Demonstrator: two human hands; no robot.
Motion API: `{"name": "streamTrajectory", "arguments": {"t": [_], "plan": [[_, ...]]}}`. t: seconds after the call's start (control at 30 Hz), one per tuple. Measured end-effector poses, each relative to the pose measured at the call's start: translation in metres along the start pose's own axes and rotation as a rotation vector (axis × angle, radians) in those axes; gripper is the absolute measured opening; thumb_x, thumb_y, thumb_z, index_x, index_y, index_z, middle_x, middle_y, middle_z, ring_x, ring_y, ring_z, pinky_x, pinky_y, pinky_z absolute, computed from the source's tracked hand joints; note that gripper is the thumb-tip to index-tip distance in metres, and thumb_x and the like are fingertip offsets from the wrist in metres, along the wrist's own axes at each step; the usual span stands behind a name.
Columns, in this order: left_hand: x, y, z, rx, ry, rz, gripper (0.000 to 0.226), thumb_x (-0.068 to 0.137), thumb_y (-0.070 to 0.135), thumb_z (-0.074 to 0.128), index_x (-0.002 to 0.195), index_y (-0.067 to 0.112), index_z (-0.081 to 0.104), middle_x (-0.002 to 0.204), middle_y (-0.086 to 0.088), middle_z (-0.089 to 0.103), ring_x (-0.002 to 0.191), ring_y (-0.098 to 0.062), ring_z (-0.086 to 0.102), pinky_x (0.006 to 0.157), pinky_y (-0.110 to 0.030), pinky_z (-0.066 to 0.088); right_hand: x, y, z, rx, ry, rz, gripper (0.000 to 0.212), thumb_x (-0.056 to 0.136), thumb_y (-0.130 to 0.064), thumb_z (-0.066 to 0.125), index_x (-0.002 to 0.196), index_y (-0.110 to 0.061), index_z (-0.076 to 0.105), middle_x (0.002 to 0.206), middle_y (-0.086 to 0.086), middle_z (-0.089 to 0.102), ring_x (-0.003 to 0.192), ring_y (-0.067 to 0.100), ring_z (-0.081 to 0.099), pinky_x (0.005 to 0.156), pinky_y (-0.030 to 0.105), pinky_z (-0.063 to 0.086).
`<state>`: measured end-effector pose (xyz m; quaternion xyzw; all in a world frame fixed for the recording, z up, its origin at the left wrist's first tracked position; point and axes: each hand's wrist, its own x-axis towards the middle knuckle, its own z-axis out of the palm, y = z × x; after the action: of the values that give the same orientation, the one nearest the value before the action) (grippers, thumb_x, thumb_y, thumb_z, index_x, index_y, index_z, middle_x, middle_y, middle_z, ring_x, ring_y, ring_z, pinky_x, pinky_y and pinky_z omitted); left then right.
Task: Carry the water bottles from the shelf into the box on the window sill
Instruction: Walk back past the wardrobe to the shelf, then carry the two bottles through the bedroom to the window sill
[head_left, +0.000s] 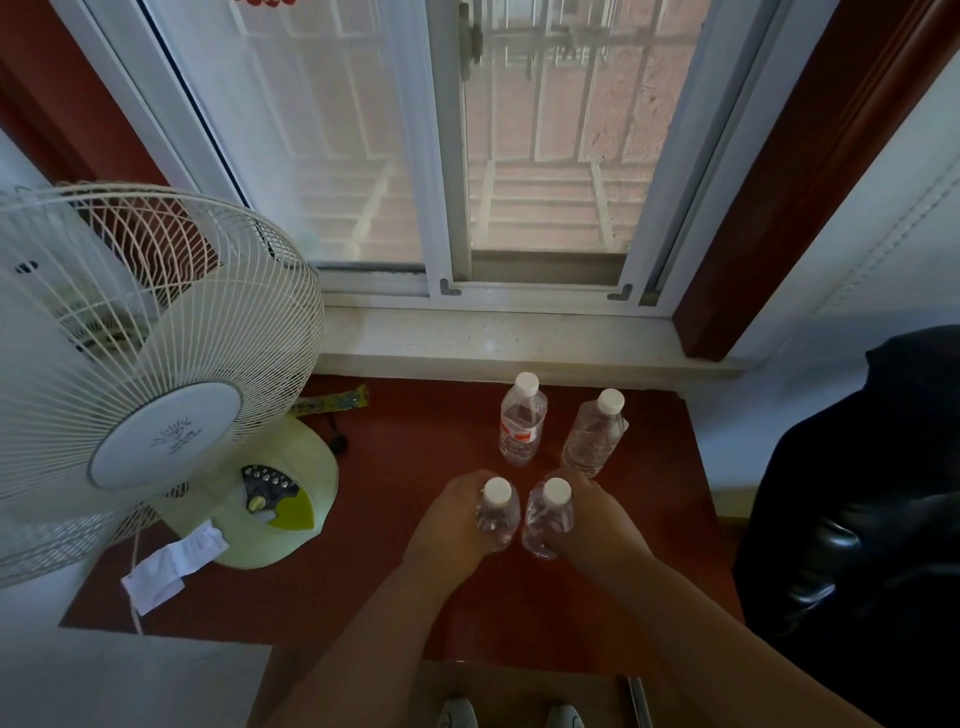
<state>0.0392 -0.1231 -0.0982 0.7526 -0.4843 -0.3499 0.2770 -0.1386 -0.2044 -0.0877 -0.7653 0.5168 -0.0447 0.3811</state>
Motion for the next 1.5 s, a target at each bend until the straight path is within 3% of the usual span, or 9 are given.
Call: {"name": "streamTrajectory", "arguments": {"t": [0.13,0.27,0.4,0.67,0.8,1.0,1.2,1.33,1.5], "plan": [[-0.02,0.004,-0.012,0.02,0.042,0.034,0.042,0.072,0.027,0.084,0.106,0.04,0.063,0.101,0.022,0.062,0.095,0.01,0.06,0.08,-0.018,0.053,-0.01,-0.008,-0.019,0.018,0.087,-0.009,0.053,0.073,-0.037,0.078,0.117,-0.043,0.048,0.099,-0.017,0.061,0.089,0.005,0.063,0.075,0.034,0.058],[-0.031,0.017,-0.03,0.026,0.125,0.121,0.055,0.067,0.048,0.082,0.115,0.048,0.053,0.116,0.019,0.057,0.106,0.001,0.057,0.091,-0.03,0.052,-0.016,-0.026,-0.04,0.02,0.153,-0.028,0.06,0.072,-0.036,0.082,0.122,-0.039,0.049,0.099,-0.018,0.063,0.09,0.003,0.064,0.076,0.03,0.057],[-0.04,0.041,-0.055,0.024,0.15,0.234,0.06,0.069,0.056,0.083,0.119,0.054,0.05,0.118,0.024,0.054,0.105,0.01,0.054,0.084,-0.014,0.047,-0.03,-0.044,-0.056,0.035,0.238,-0.041,0.078,0.074,-0.038,0.084,0.139,-0.036,0.042,0.117,-0.016,0.061,0.103,0.008,0.062,0.086,0.031,0.055],[-0.054,0.089,-0.082,0.1,0.154,0.464,0.076,0.072,0.066,0.075,0.139,0.045,0.045,0.119,0.028,0.046,0.107,0.018,0.044,0.075,-0.002,0.034,-0.068,-0.069,-0.073,0.066,0.383,0.011,0.06,0.073,-0.043,0.083,0.123,-0.039,0.052,0.109,-0.017,0.065,0.093,0.003,0.064,0.082,0.034,0.059],[-0.06,0.101,-0.079,0.116,0.131,0.535,0.076,0.072,0.069,0.074,0.139,0.044,0.046,0.13,0.028,0.045,0.107,0.013,0.043,0.078,-0.002,0.031,-0.097,-0.071,-0.076,0.061,0.468,0.036,0.059,0.072,-0.047,0.082,0.122,-0.038,0.053,0.104,-0.018,0.065,0.092,0.001,0.064,0.082,0.032,0.058],[-0.073,0.124,-0.062,0.144,0.06,0.644,0.075,0.07,0.066,0.077,0.136,0.047,0.048,0.119,0.03,0.044,0.105,0.028,0.037,0.07,0.003,0.031,-0.15,-0.056,-0.076,0.118,0.592,0.126,0.048,0.073,-0.047,0.082,0.112,-0.044,0.054,0.097,-0.022,0.064,0.088,-0.002,0.064,0.075,0.025,0.054],[-0.105,0.153,-0.032,0.129,-0.026,0.748,0.069,0.07,0.064,0.077,0.131,0.044,0.051,0.12,0.025,0.051,0.107,0.004,0.052,0.08,-0.011,0.04,-0.216,-0.026,-0.082,0.11,0.72,0.236,0.049,0.072,-0.049,0.08,0.112,-0.046,0.053,0.099,-0.02,0.064,0.086,-0.001,0.063,0.075,0.032,0.058],[-0.136,0.178,-0.006,0.112,-0.095,0.81,0.064,0.071,0.062,0.078,0.127,0.047,0.051,0.111,0.025,0.052,0.102,0.004,0.053,0.082,-0.027,0.052,-0.267,-0.006,-0.093,0.109,0.813,0.283,0.049,0.07,-0.048,0.079,0.111,-0.046,0.051,0.098,-0.02,0.062,0.088,0.001,0.061,0.076,0.034,0.057],[-0.189,0.209,0.038,0.158,-0.134,0.894,0.063,0.068,0.064,0.076,0.124,0.051,0.05,0.107,0.024,0.05,0.102,0.006,0.05,0.083,-0.029,0.051,-0.349,0.025,-0.1,0.126,0.88,0.36,0.049,0.068,-0.051,0.08,0.107,-0.045,0.05,0.097,-0.02,0.059,0.087,0.0,0.057,0.072,0.028,0.052]]}}
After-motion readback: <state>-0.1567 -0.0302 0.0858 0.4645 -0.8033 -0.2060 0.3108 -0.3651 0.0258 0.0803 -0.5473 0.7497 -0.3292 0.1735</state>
